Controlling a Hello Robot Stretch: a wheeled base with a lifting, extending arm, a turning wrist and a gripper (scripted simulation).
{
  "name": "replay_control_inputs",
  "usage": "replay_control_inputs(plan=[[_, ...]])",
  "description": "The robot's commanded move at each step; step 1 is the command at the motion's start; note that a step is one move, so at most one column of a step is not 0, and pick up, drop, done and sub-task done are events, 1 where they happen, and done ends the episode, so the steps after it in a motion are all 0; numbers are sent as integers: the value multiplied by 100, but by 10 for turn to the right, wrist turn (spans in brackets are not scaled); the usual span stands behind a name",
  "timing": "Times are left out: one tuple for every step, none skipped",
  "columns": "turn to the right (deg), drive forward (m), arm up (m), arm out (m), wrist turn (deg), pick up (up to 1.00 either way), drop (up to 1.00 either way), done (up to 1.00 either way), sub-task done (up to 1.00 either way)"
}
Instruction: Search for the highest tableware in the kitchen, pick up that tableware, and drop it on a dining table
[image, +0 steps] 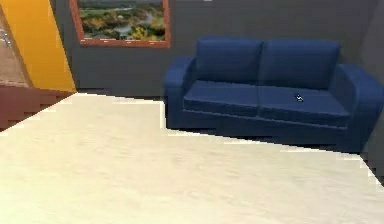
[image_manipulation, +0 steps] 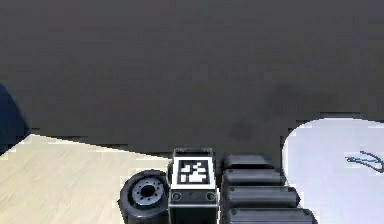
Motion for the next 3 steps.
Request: replay_control_inputs(plan=[[450, 0, 0, 0, 0, 0, 0, 0, 0], [450, 0, 0, 0, 0, 0, 0, 0, 0], [180, 0, 0, 0, 0, 0, 0, 0, 0]])
